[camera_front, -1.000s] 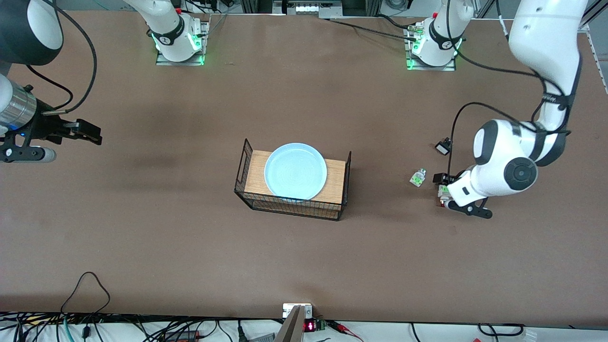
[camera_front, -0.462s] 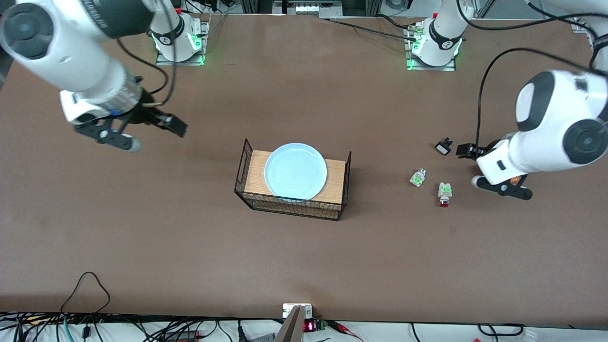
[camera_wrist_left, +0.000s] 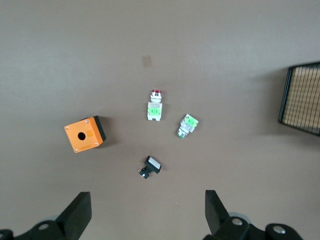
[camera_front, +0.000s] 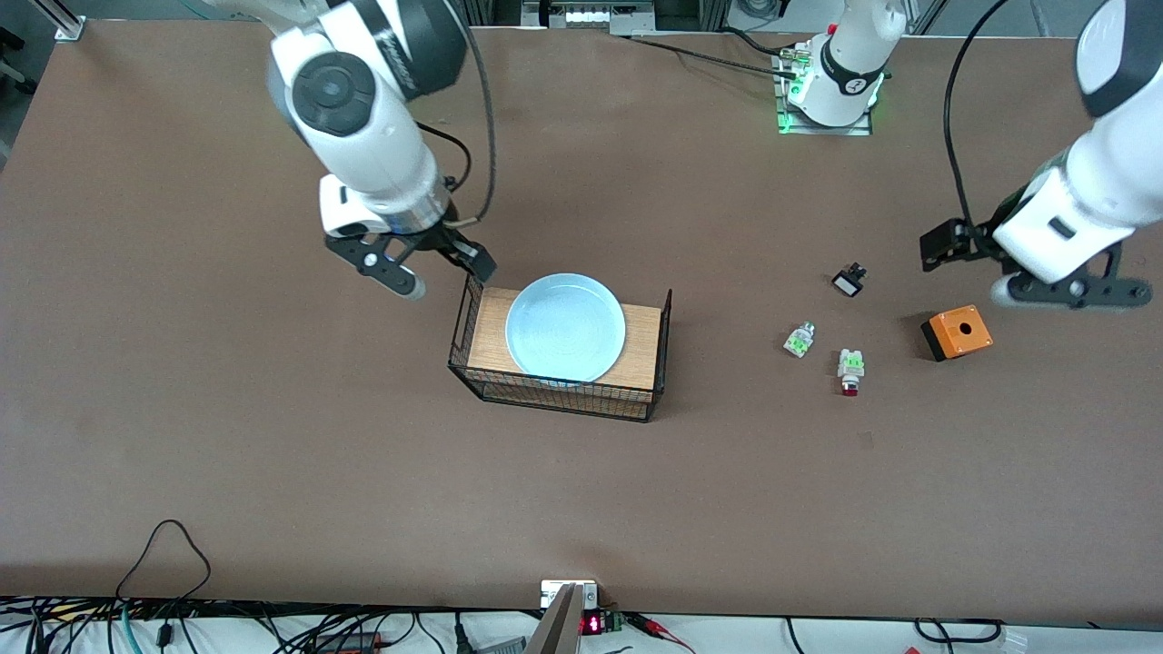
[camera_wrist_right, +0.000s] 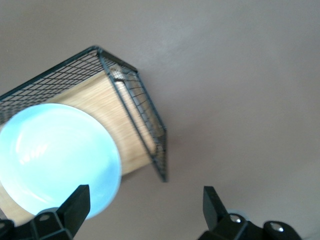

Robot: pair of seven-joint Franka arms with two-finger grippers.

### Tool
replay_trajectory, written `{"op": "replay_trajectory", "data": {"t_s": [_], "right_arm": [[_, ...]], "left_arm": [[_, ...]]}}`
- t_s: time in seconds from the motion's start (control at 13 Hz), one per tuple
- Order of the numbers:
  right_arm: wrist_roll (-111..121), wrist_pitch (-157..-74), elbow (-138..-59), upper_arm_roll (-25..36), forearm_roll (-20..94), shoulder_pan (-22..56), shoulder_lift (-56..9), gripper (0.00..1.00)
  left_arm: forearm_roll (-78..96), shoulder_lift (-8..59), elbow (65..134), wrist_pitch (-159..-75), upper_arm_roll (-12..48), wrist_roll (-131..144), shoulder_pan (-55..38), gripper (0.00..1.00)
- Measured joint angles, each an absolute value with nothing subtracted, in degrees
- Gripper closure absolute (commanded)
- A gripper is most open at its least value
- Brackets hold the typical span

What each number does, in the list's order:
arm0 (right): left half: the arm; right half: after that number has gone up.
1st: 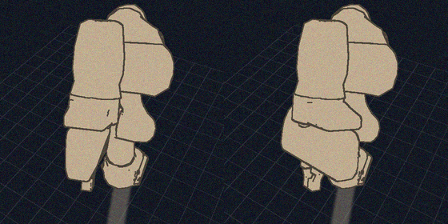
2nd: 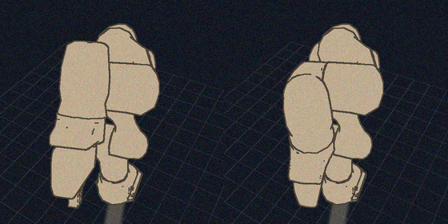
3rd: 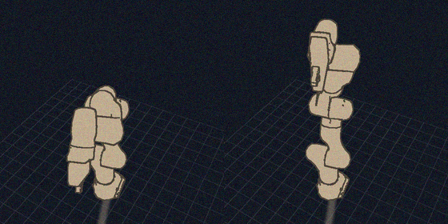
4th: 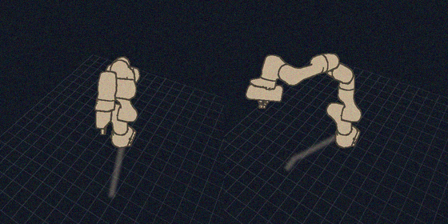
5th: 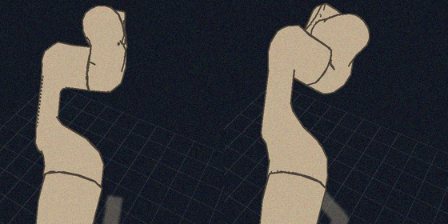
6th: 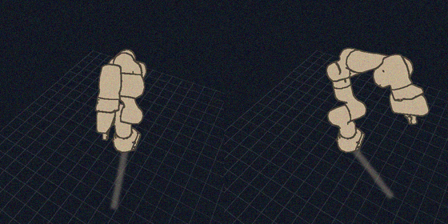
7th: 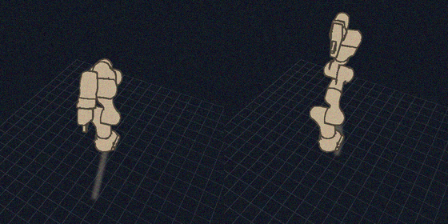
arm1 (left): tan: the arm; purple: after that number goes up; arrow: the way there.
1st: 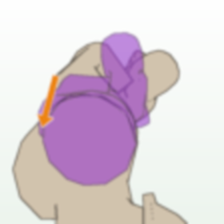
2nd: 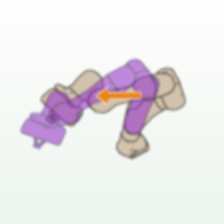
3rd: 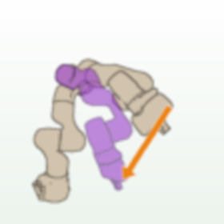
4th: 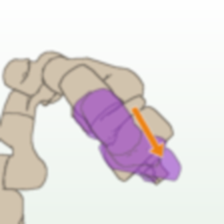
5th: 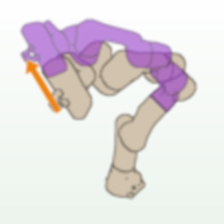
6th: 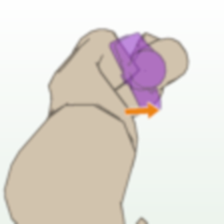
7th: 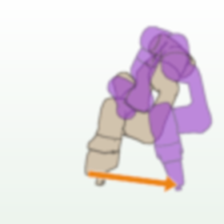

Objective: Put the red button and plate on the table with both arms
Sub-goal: 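Raise the left gripper while the right gripper reaches the plate, then grasp the light-blue plate rim with the right gripper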

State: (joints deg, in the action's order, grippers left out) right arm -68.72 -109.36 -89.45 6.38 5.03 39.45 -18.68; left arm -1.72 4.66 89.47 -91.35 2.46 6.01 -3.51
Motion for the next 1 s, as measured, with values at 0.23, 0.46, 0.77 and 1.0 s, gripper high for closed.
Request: {"op": "replay_trajectory", "data": {"t_s": [0.23, 0.46, 0.77, 1.0], "right_arm": [[-77.6, -117.76, -88.61, 6.35, 5.1, 42.23, -23.65, 0.0], [-82.35, -122.5, -88.13, 6.35, 5.12, 43.79, -27.32, 0.0], [-83.01, -122.79, -87.91, 6.58, 5.3, 43.79, -29.35, 0.03], [-83.16, -122.79, -87.88, 6.71, 6.84, 43.76, -29.82, 0.04]], "left_arm": [[-1.72, -0.43, 96.3, -94.67, -0.23, 2.06, -3.34, 0.0], [-1.91, -0.51, 97.17, -95.0, -0.53, 0.83, -3.31, 0.0], [-2.36, -0.53, 97.22, -93.79, -0.18, -0.28, -3.41, 0.0], [-2.37, -0.65, 97.2, -92.03, -0.12, -0.35, -3.41, 0.0]]}}
